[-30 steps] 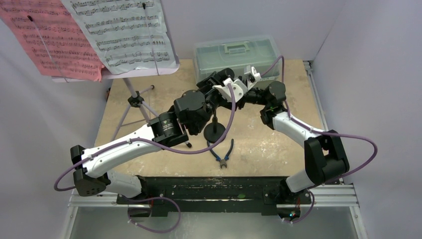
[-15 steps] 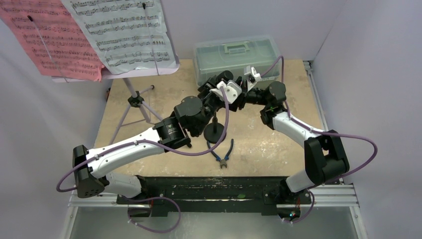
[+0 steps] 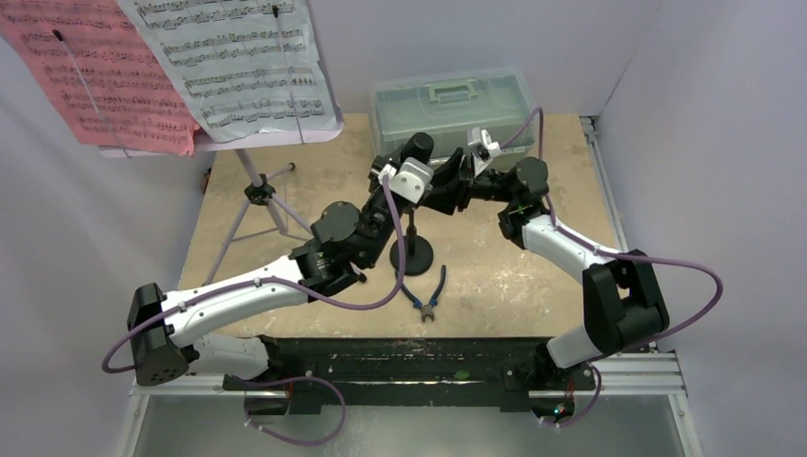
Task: Set up the instrument practice props
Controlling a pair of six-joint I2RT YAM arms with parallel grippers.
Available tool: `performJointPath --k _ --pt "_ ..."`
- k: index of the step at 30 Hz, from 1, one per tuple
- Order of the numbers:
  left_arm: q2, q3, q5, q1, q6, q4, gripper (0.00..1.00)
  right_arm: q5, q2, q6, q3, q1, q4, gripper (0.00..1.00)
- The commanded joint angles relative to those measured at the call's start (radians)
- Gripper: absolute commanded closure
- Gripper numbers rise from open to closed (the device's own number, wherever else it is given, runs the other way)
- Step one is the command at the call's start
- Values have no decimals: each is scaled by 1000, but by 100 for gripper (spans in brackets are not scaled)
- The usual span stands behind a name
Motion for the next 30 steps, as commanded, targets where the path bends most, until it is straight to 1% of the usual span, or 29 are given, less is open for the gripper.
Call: performJointPath --k 1,6,9,15,19,21,23,27,30 --pt "26 0 118 -12 -56 157 100 21 -47 21 9 12 45 100" --pt "59 -27 136 -12 -82 225 100 21 -48 21 9 13 46 100" --pt "61 -67 138 -12 -98 281 100 21 -53 21 7 15 46 100" --pt "25 -175 155 -12 -63 442 100 25 -59 23 -4 16 56 100" --pt "15 -216 183 -12 -61 524 100 57 -63 66 -30 19 121 100" --pt "24 -232 188 -12 -57 577 100 69 -50 151 -49 36 212 100" --pt "37 -239 184 -12 -56 613 100 85 -47 203 -63 49 264 100" --pt "64 -243 188 -12 -74 651 100 120 -84 201 -95 57 247 100" --pt "99 -249 199 -10 -76 702 100 134 -106 163 -95 59 186 100"
